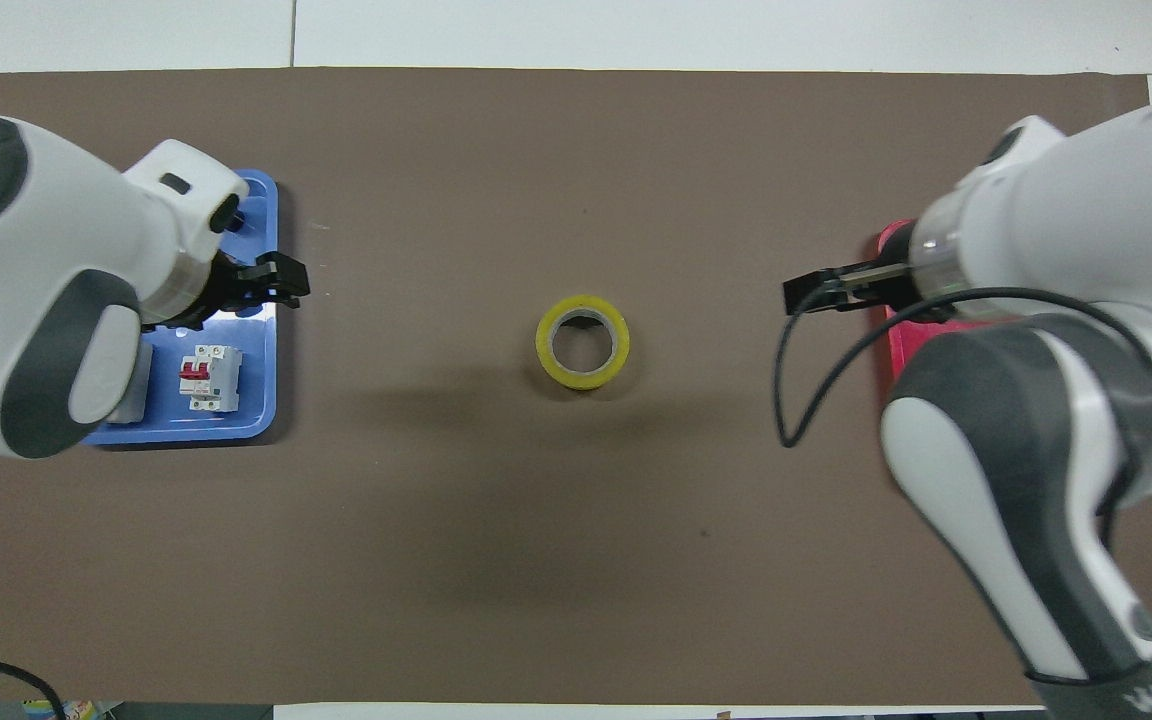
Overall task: Place and move tape with both arms
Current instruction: 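Grasp the tape roll with the right gripper while the left gripper withdraws, then carry the tape with the right gripper and lower it into the red tray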
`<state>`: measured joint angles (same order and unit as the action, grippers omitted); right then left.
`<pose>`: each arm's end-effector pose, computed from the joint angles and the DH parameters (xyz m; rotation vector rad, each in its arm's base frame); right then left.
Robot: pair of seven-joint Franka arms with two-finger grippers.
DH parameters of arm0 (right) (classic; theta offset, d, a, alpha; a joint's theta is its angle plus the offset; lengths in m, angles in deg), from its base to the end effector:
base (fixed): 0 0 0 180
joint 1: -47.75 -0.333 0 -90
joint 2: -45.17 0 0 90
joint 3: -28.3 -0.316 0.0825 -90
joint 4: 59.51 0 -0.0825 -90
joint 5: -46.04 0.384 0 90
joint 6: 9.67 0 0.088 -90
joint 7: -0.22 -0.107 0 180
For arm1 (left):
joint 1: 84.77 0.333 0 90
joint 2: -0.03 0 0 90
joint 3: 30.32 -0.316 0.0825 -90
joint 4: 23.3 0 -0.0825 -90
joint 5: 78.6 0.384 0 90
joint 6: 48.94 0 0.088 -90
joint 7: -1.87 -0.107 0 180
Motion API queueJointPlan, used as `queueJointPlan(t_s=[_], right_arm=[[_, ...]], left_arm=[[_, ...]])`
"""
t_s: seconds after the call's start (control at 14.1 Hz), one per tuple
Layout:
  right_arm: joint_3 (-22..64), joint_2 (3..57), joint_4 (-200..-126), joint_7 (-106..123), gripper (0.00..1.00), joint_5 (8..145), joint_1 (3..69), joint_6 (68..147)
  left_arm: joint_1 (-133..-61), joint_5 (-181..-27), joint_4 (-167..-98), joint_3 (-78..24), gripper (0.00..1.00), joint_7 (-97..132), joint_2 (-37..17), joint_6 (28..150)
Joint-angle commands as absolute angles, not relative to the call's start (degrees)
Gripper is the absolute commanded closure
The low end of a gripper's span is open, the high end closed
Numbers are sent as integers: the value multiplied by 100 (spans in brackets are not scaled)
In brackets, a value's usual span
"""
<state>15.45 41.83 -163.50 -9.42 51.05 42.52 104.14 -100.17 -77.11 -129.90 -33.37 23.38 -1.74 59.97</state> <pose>0.5611 0.1862 0.5128 -3.0142 -0.1742 -0.1335 0.5588 -0.1207 0.4975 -3.1101 -0.2361 -0.0261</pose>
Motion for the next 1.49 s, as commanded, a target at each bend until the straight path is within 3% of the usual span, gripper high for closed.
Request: queueJointPlan(t_s=[0.0,0.21,0.35,0.57,0.78,0.99,1.13,1.27,1.34,1.42], right_arm=[[1547,3508,-16418,-1471,0,5017,3748,11203],[1547,3428,-17102,-1691,0,4911,3457,12335],[1547,3017,-17131,-1709,0,4894,3395,12839],[1573,2243,-16614,-2172,7,4361,2833,13043],[1555,2153,-16594,-2324,15,3830,2841,12972],[1555,2083,-16586,-2351,34,3821,2859,13060],[1555,2048,-16586,-2360,55,3821,2850,13060],[1555,2048,-16586,-2403,80,3830,2850,13034],[1547,2056,-16569,-2412,100,3830,2876,12964],[1547,2057,-16534,-2404,100,3839,2911,12894]], left_arm=[[-9359,-8044,-13062,-3287,0,1325,99,5733],[-8839,-8080,-12483,-3305,0,410,82,5128],[-8636,-8080,-11905,-3305,0,101,-6,4636],[-8469,-8071,-11059,-3314,0,55,-357,3906],[-8381,-8071,-11153,-3314,0,-268,-288,3834],[-8380,-8071,-11478,-3305,0,-314,-60,3807],[-8459,-8071,-11549,-3287,0,-253,-33,3869],[-8468,-8071,-11558,-3270,0,-226,20,3808],[-8477,-8071,-11584,-3270,0,-156,81,3807],[-8477,-8071,-11593,-3243,0,-86,99,3816]])
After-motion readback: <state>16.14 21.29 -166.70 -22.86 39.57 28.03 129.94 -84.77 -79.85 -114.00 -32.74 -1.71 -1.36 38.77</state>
